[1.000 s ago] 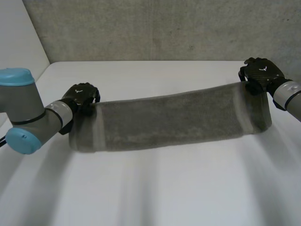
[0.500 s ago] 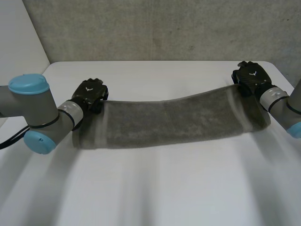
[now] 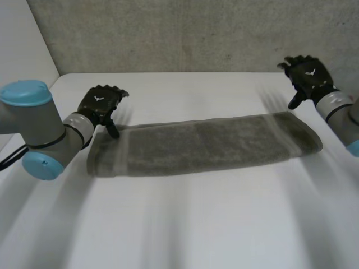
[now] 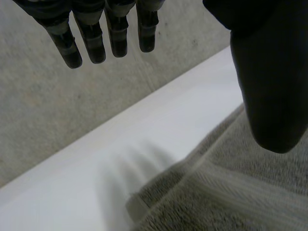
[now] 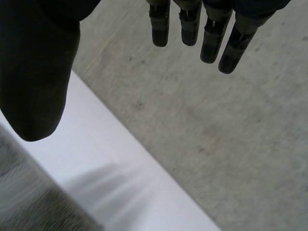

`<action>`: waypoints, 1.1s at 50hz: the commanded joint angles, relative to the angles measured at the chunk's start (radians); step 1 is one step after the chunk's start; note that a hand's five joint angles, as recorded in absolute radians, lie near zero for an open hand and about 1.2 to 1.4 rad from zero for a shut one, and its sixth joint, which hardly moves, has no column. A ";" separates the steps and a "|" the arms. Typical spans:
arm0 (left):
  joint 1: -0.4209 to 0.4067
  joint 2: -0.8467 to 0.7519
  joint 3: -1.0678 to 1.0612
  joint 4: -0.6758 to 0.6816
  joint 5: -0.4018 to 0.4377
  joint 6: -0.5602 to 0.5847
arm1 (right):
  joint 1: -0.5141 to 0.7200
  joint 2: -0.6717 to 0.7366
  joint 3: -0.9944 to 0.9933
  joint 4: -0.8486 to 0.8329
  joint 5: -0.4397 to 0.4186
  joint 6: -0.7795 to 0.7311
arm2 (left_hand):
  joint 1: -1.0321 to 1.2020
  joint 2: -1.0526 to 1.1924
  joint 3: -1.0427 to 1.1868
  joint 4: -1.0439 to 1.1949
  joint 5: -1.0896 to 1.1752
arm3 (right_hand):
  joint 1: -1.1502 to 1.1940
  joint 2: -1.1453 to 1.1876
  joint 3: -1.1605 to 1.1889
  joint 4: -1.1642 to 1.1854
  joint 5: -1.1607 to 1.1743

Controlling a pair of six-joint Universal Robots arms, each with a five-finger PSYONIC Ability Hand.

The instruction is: Fold the towel.

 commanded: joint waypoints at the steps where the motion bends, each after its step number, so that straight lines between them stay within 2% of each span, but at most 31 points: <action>1: -0.001 0.131 -0.117 -0.009 0.005 -0.003 | -0.005 -0.187 0.156 0.019 -0.014 0.003 | -0.105 -0.066 -0.043 -0.050 -0.051 | -0.069 -0.067 -0.021 -0.060 -0.058; 4: -0.006 0.175 -0.195 -0.011 0.009 0.003 | -0.008 -0.252 0.241 0.064 -0.017 0.000 | -0.105 -0.066 -0.043 -0.050 -0.051 | -0.069 -0.067 -0.021 -0.060 -0.058; 11: -0.011 0.258 -0.361 -0.012 0.011 0.006 | -0.054 -0.298 0.359 0.219 -0.017 -0.028 | -0.105 -0.066 -0.043 -0.050 -0.051 | -0.069 -0.067 -0.021 -0.060 -0.058; 16: -0.006 0.291 -0.461 -0.012 0.011 0.006 | -0.116 -0.307 0.456 0.272 -0.024 -0.152 | -0.105 -0.066 -0.043 -0.050 -0.051 | -0.061 -0.060 -0.021 -0.060 -0.051; 18: -0.001 0.303 -0.501 -0.012 0.011 0.006 | -0.146 -0.307 0.512 0.271 -0.033 -0.253 | -0.105 -0.066 -0.043 -0.050 -0.051 | 0.009 0.010 -0.021 -0.060 0.019; 19: -0.001 0.303 -0.501 -0.012 0.011 0.006 | -0.146 -0.307 0.512 0.271 -0.034 -0.253 | -0.105 -0.066 -0.043 -0.050 -0.051 | 0.009 0.010 -0.021 -0.060 0.019; 21: 0.006 0.311 -0.522 -0.012 0.011 0.004 | -0.169 -0.301 0.548 0.271 -0.072 -0.343 | -0.105 -0.066 -0.043 -0.050 -0.051 | 0.304 0.305 -0.021 -0.060 0.314; 24: 0.014 0.320 -0.525 -0.012 0.008 0.004 | -0.205 -0.287 0.562 0.268 -0.113 -0.377 | -0.105 -0.066 -0.043 -0.050 -0.051 | 0.397 0.398 -0.021 -0.060 0.407; 29: 0.031 0.329 -0.525 -0.011 0.011 0.004 | -0.223 -0.242 0.555 0.247 -0.149 -0.376 | -0.105 -0.066 -0.043 -0.050 -0.051 | 0.394 0.395 -0.021 -0.060 0.404; 45: 0.028 0.329 -0.527 -0.009 0.008 0.003 | -0.219 -0.178 0.545 0.089 -0.150 -0.374 | -0.105 -0.066 -0.043 -0.050 -0.051 | 0.441 0.442 -0.021 -0.060 0.451; 55: 0.028 0.330 -0.527 -0.006 0.008 0.001 | -0.217 -0.172 0.542 0.070 -0.152 -0.356 | -0.105 -0.066 -0.043 -0.050 -0.051 | 0.400 0.401 -0.021 -0.060 0.410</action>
